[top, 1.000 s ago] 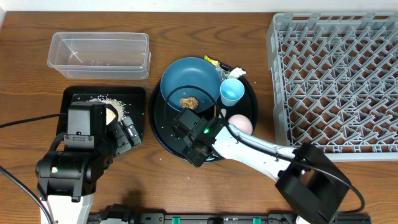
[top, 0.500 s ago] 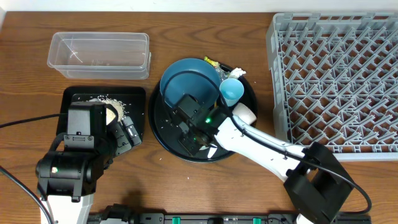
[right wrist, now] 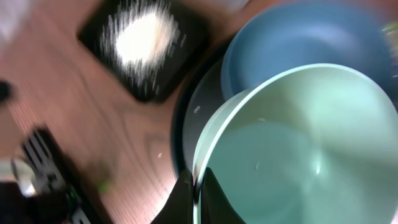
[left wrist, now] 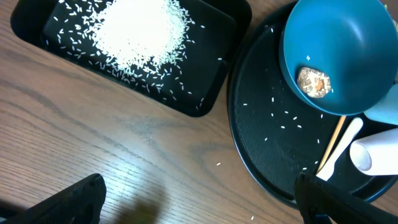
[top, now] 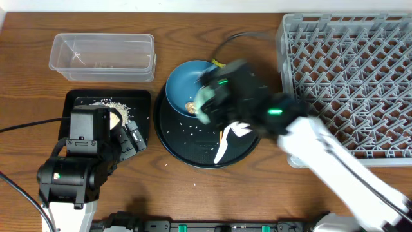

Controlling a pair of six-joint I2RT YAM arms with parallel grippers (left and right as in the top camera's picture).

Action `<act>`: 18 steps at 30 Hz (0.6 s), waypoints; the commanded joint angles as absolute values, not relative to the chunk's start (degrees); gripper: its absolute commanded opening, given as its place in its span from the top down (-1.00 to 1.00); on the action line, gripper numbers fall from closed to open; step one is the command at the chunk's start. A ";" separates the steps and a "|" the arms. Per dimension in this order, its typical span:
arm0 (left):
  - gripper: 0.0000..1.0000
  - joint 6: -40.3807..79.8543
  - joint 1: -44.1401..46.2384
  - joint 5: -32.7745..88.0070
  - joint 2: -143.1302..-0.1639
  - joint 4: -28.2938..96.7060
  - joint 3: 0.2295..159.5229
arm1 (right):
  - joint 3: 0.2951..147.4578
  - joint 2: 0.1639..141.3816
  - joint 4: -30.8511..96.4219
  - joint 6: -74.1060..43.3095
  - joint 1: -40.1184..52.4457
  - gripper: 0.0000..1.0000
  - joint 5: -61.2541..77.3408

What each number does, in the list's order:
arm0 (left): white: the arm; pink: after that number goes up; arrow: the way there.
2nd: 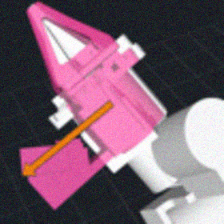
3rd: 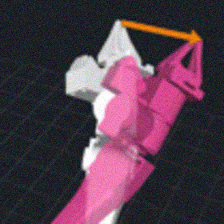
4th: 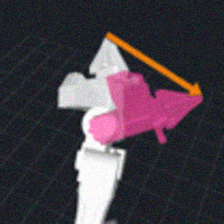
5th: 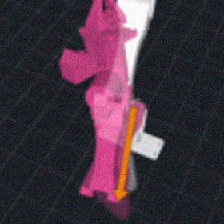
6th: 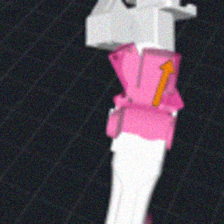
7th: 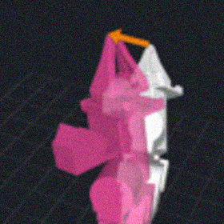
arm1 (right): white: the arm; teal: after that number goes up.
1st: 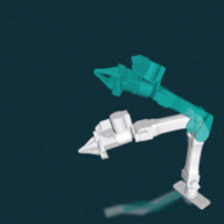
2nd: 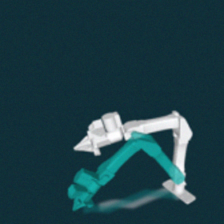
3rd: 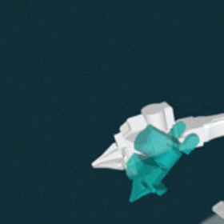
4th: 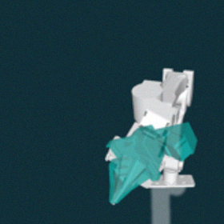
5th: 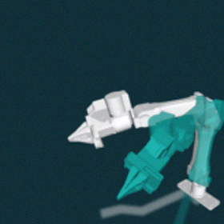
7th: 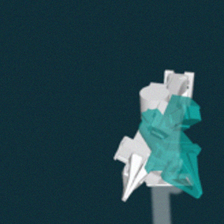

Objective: Sort waste into correct bins and load items into the dishwasher rack
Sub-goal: 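Lift the green bowl and carry it right over the dish rack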

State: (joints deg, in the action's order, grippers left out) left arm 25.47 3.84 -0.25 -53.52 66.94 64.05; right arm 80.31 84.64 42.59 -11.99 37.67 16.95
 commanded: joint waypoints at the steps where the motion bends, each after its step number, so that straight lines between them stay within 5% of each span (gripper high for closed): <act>1: -0.95 25.19 3.55 -0.91 -53.47 67.05 64.62 | 81.80 77.47 44.58 -13.19 30.83 0.98 19.22; 18: -0.96 25.19 3.55 -0.91 -53.47 67.05 64.62 | 80.66 77.38 50.83 0.38 -18.39 0.98 60.66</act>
State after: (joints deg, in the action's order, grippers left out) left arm 25.47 3.84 -0.25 -53.52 66.89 64.05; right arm 80.99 75.09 51.35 -3.42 -12.56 45.58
